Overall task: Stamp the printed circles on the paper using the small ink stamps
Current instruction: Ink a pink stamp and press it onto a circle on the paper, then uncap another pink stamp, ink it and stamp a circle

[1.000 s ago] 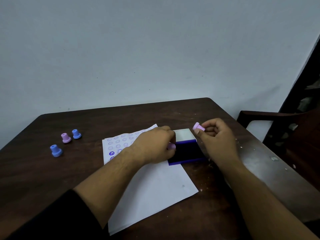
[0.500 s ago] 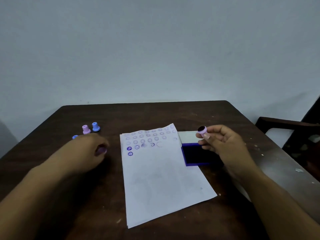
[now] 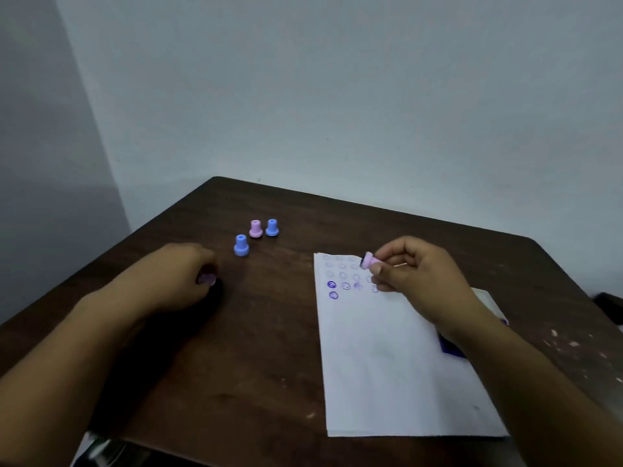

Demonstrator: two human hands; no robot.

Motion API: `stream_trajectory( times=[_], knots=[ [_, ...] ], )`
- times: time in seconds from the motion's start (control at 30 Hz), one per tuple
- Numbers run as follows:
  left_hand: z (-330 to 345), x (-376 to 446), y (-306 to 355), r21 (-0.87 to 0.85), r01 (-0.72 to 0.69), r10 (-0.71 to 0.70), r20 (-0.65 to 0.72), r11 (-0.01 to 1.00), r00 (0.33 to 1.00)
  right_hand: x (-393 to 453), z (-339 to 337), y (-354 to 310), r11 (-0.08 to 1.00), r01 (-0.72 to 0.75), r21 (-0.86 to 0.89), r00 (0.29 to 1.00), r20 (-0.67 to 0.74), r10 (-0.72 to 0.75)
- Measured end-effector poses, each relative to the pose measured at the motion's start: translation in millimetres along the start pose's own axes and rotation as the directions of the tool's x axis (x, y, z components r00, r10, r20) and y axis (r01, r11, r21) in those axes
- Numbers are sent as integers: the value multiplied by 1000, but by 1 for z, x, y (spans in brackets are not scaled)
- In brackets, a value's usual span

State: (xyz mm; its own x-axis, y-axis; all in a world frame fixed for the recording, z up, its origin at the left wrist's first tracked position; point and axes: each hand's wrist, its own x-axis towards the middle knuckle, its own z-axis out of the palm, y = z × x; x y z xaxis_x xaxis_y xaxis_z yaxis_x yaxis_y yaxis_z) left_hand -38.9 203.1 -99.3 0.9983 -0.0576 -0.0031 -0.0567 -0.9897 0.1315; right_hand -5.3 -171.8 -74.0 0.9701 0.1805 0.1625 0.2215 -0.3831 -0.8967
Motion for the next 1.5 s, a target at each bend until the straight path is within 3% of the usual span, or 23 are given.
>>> stream_trajectory(
  times=[0.1,0.33,0.57,0.7,0.93,1.1,1.2,1.33,1.43,1.5],
  knots=[
    [0,1,-6,-41,21,-23,-49,999,999,22,43,-17,999,35,20,996,84,-37],
    [-7,20,-26,-85,118,-125,-79,989,989,54,151,-25,995,-51,86,981,191,34],
    [13,21,-44,-136,116,-141,-190,984,972,58,217,-32,981,175,-87,970,185,-157],
    [21,19,-44,-176,91,-137,-266,980,954,61,231,-37,931,299,-211,940,232,-250],
    [21,20,-37,-228,49,-140,-402,972,905,64,228,-38,856,388,-343,908,304,-290],
    [21,20,-28,-298,33,-181,-485,954,856,108,180,-61,888,275,-370,961,84,-263],
    [23,20,-24,-314,14,-183,-514,949,838,135,167,-62,781,319,-538,944,250,-213],
    [24,21,-22,-306,-5,-170,-543,952,822,142,184,-58,635,515,-575,815,558,-156],
    [24,21,-21,-292,-29,-144,-554,956,820,141,200,-54,555,605,-570,753,637,-166],
    [25,21,-21,-282,-32,-136,-557,959,820,140,202,-49,550,613,-567,751,634,-185]
  ],
)
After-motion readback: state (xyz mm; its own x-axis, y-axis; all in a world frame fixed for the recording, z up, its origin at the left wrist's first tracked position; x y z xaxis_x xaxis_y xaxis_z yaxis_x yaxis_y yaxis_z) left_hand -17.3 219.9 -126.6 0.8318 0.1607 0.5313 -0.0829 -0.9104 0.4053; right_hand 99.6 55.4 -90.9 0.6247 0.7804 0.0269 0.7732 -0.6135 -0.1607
